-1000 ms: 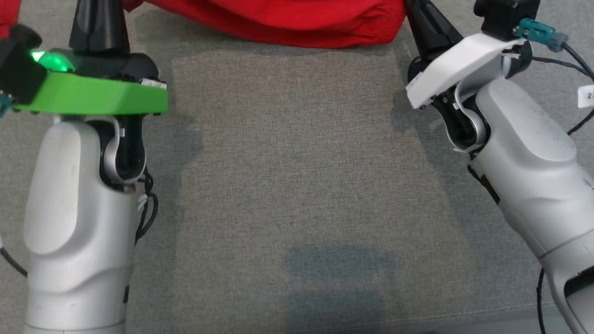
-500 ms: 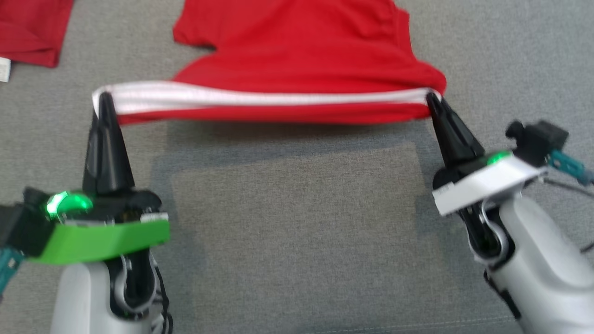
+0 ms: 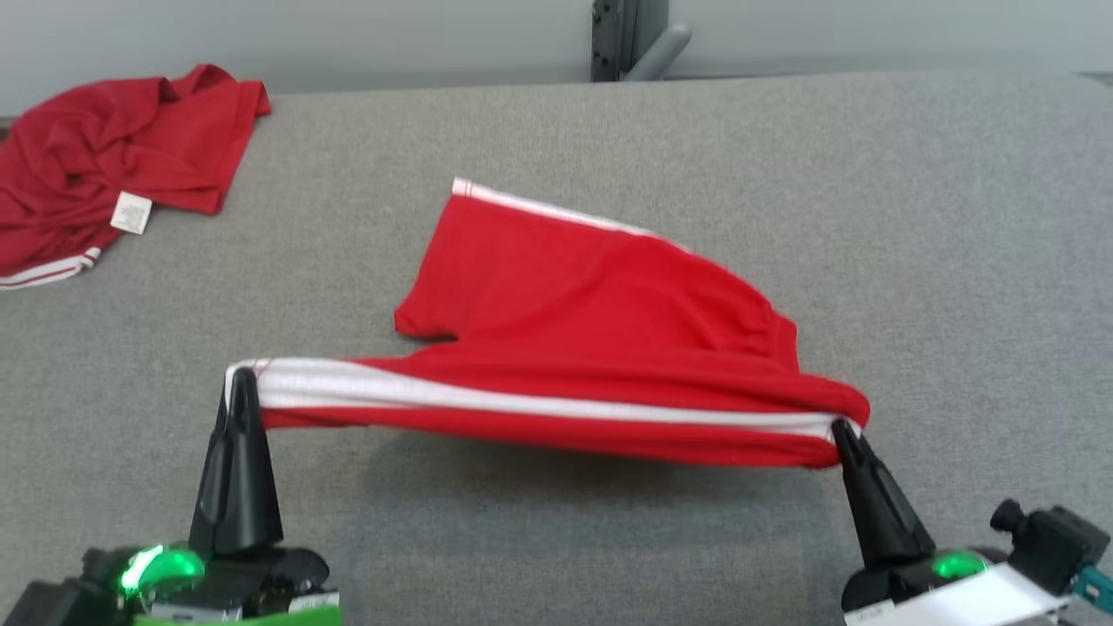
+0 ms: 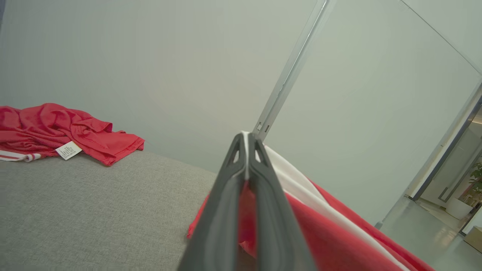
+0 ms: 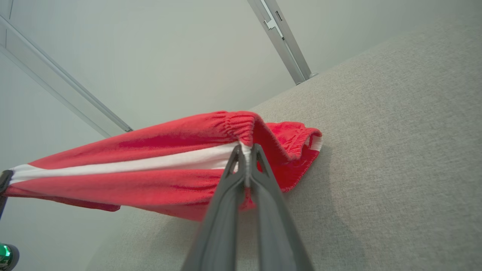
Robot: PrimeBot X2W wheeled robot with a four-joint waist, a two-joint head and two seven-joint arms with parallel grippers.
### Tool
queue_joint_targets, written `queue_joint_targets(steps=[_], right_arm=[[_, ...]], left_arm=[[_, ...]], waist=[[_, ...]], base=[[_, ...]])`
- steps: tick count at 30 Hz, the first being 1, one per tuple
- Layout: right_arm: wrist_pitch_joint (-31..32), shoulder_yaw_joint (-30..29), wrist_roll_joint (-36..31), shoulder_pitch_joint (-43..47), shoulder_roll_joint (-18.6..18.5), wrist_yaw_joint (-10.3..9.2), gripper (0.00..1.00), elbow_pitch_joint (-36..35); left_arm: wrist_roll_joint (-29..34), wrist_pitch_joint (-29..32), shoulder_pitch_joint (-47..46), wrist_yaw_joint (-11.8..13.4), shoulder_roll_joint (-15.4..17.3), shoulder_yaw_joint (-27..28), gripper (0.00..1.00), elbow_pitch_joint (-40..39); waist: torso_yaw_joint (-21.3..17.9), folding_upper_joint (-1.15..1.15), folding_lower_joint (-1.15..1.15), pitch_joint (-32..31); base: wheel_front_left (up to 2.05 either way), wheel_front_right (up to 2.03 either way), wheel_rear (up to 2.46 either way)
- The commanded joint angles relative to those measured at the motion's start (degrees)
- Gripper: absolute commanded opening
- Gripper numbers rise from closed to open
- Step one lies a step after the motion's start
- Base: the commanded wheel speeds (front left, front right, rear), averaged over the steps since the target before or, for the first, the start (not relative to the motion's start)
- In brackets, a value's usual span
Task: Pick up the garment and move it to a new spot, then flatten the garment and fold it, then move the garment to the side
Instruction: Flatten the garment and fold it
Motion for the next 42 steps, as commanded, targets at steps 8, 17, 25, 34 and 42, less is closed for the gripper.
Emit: queue_joint_targets(steps=[8, 17, 25, 34, 42], right_arm=[[1.8, 0.4, 1.7, 6.6, -0.1, -0.13, 0.0, -1.4], [2.4, 2.4, 4.8, -0.4, 2.3, -0.12, 0.0, 8.3], [0.6, 2.0, 4.7, -10.2, 5.6, -0.12, 0.0, 21.1], [-0.2, 4.7, 3.0, -22.4, 8.3, -0.1, 0.0, 31.0], [-0.2, 5.3, 3.8, -27.7, 8.9, -0.1, 0.0, 33.7]], left_arm=[[-0.5, -0.3, 5.9, 1.2, 0.1, -0.5, 0.0, 0.2], [0.5, -0.3, -2.9, 0.2, 0.1, -0.5, 0.0, 12.5], [4.3, -0.3, -16.4, -0.2, 0.5, -2.5, 0.0, 28.5], [6.9, -0.2, -30.6, -0.1, 3.5, -4.8, 0.0, 40.5], [9.0, -0.2, -37.8, -0.2, 5.0, -5.3, 0.0, 48.9]], waist=[[-2.8, 0.0, 0.0, -4.3], [-4.4, 0.0, 0.0, -4.8], [-6.5, 0.0, 0.0, -1.7], [-10.1, 0.0, 0.0, 5.3], [-12.4, 0.0, 0.0, 8.7]], base=[[0.0, 0.0, 0.0], [0.0, 0.0, 0.0], [0.0, 0.0, 0.0], [0.0, 0.0, 0.0], [0.0, 0.0, 0.0]])
